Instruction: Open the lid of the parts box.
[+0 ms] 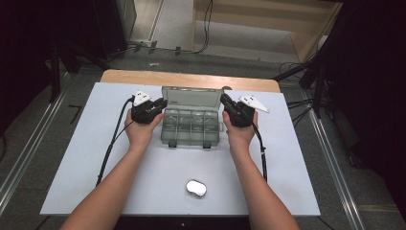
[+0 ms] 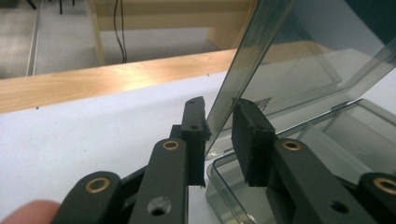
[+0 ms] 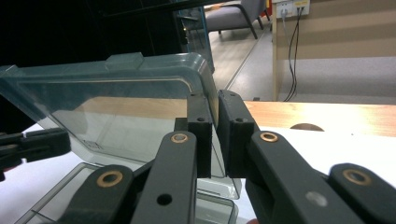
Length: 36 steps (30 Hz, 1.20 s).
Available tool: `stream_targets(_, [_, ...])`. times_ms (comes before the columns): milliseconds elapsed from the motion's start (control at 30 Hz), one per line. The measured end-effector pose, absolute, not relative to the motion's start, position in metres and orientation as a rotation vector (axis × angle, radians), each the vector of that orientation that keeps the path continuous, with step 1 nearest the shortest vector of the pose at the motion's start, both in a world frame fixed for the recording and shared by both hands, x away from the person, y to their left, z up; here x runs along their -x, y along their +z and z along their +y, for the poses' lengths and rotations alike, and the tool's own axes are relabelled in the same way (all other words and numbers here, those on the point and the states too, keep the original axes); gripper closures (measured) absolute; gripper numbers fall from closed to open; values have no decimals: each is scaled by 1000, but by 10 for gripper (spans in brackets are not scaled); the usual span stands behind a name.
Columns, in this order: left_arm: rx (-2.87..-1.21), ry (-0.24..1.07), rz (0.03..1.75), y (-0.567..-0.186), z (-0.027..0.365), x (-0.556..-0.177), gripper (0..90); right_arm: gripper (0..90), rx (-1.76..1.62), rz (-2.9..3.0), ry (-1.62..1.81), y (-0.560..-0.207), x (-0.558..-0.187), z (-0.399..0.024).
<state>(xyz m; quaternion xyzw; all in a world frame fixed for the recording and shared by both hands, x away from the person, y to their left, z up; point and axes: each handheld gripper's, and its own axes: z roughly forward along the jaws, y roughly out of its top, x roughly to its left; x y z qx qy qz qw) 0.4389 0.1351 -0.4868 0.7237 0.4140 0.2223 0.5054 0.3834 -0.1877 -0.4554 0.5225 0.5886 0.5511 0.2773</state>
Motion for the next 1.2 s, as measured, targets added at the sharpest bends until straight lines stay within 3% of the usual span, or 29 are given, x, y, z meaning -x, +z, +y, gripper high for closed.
stream_targets(300, [-1772,594,1020,-489,131,-440,839,830,-1404,1604,1472,-453,-392,-189])
stream_targets(1200, [-1750,519,1086,-488,131,-455,854,817,-1561,1727,1345,-503,-425,-187])
